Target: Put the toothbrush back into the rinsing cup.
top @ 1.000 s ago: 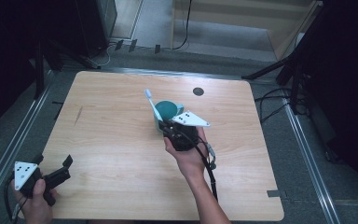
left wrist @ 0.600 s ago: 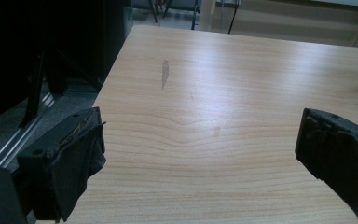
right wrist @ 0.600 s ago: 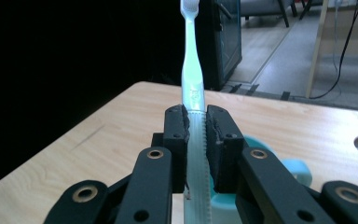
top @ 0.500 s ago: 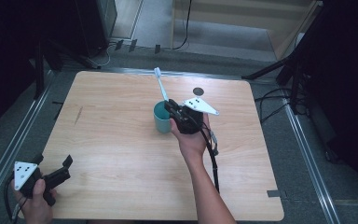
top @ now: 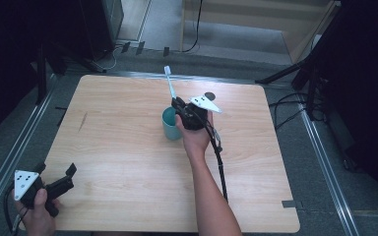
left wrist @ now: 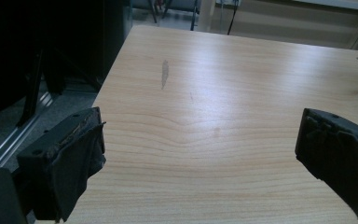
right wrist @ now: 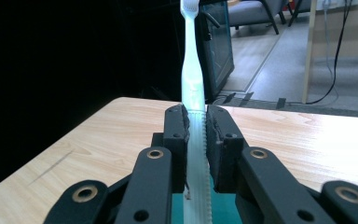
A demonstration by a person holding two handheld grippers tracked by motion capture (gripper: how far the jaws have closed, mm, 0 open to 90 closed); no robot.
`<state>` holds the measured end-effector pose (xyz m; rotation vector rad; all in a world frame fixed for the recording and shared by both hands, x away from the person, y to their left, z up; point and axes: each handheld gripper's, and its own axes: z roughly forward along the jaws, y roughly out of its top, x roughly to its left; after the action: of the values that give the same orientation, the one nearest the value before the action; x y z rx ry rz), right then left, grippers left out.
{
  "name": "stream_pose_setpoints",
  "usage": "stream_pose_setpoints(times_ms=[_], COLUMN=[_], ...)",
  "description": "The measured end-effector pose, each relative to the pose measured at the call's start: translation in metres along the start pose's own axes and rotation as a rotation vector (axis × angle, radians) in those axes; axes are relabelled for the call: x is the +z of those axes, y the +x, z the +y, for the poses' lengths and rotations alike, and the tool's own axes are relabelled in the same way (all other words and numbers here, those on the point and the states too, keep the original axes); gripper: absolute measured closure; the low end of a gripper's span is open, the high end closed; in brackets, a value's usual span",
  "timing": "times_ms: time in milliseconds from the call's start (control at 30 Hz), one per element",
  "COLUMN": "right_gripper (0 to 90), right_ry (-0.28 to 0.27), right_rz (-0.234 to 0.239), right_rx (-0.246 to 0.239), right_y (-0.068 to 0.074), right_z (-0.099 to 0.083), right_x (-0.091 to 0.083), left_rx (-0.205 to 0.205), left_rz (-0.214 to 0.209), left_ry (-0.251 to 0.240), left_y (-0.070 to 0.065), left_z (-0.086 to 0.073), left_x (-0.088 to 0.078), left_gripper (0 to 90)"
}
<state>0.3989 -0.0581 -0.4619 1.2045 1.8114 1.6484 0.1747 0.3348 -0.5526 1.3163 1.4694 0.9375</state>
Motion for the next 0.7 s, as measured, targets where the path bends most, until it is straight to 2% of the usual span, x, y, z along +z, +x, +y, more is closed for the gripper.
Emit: stream_pose_setpoints(times_ms=[133,467,633,700], right_gripper=[79.5,79.4,79.4,79.4], right_ry=[0.006,0.047,0.059,0.067], right_rz=[-0.013,-0.034,-0.027,-0.031], right_rx=[-0.008,-0.102,-0.074,-0.084], right_y=[-0.002,0.003,0.000,-0.001], right_z=[-0.006,-0.014,-0.020,-0.022], right_x=[0.008,0.008,0.006,0.006], left_rx=[-0.004,0.001,0.002,0.004], left_rz=[-0.002,-0.001,0.000,0.000], left_ry=[0.000,-0.001,-0.001,0.000], left_y=[0.001,0.000,0.000,0.000], left_z=[0.000,0.000,0.000,0.000], left_x=[0.000,0.000,0.000,0.000], left_gripper=[1.3,1.4,1.4,1.4])
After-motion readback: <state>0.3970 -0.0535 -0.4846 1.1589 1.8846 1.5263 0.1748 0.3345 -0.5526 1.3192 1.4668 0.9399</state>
